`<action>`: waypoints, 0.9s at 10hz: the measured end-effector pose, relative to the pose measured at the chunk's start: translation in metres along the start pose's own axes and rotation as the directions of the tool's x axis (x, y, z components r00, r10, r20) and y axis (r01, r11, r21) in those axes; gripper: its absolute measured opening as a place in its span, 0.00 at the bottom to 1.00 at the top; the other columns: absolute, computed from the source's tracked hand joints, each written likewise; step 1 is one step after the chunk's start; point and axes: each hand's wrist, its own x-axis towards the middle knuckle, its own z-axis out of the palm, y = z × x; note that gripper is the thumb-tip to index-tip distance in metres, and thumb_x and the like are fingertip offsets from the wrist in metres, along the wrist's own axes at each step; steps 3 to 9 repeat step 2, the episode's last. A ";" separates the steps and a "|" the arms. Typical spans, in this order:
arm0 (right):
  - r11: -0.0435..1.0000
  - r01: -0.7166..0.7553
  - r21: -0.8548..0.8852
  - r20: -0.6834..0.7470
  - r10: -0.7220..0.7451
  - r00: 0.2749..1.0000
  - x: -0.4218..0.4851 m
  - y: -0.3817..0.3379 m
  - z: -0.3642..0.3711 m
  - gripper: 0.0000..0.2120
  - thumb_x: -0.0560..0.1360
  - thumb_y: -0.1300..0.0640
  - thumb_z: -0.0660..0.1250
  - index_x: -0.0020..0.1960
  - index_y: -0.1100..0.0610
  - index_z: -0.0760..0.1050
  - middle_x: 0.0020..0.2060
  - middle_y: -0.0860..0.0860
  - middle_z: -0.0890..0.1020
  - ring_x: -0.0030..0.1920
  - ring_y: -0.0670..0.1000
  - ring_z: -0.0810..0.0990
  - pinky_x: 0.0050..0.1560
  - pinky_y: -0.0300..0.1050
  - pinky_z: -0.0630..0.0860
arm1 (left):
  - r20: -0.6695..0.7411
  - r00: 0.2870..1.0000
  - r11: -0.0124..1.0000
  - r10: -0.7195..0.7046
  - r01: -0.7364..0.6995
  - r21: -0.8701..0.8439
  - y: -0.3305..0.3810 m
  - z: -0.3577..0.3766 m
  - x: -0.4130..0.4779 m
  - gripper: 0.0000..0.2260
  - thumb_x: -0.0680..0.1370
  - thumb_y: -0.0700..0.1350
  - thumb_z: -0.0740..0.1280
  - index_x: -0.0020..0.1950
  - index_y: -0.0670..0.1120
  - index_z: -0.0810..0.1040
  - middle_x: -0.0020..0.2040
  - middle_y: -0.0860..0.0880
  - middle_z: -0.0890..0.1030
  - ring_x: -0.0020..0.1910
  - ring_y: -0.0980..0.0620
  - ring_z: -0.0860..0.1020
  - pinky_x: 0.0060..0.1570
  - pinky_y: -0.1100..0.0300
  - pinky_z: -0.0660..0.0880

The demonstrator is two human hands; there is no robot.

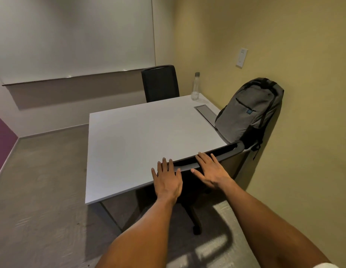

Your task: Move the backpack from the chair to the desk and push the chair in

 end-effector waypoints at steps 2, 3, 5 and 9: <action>1.000 0.002 0.019 -0.031 -0.001 1.000 -0.005 -0.062 0.015 0.40 0.83 0.31 0.43 0.86 0.55 0.46 0.86 0.52 0.48 0.86 0.51 0.43 0.86 0.58 0.42 | 0.051 0.997 0.995 0.049 -0.045 -0.084 -0.057 -0.012 -0.013 0.29 0.88 0.58 0.46 0.87 0.50 0.45 0.88 0.45 0.46 0.87 0.46 0.45 0.85 0.41 0.44; 1.000 0.002 0.019 -0.031 -0.001 1.000 -0.005 -0.062 0.015 0.40 0.83 0.31 0.43 0.86 0.55 0.46 0.86 0.52 0.48 0.86 0.51 0.43 0.86 0.58 0.42 | 0.051 0.997 0.995 0.049 -0.045 -0.084 -0.057 -0.012 -0.013 0.29 0.88 0.58 0.46 0.87 0.50 0.45 0.88 0.45 0.46 0.87 0.46 0.45 0.85 0.41 0.44; 1.000 0.002 0.019 -0.031 -0.001 1.000 -0.005 -0.062 0.015 0.40 0.83 0.31 0.43 0.86 0.55 0.46 0.86 0.52 0.48 0.86 0.51 0.43 0.86 0.58 0.42 | 0.051 0.997 0.995 0.049 -0.045 -0.084 -0.057 -0.012 -0.013 0.29 0.88 0.58 0.46 0.87 0.50 0.45 0.88 0.45 0.46 0.87 0.46 0.45 0.85 0.41 0.44; 1.000 0.002 0.019 -0.031 -0.001 1.000 -0.005 -0.062 0.015 0.40 0.83 0.31 0.43 0.86 0.55 0.46 0.86 0.52 0.48 0.86 0.51 0.43 0.86 0.58 0.42 | 0.051 0.997 0.995 0.049 -0.045 -0.084 -0.057 -0.012 -0.013 0.29 0.88 0.58 0.46 0.87 0.50 0.45 0.88 0.45 0.46 0.87 0.46 0.45 0.85 0.41 0.44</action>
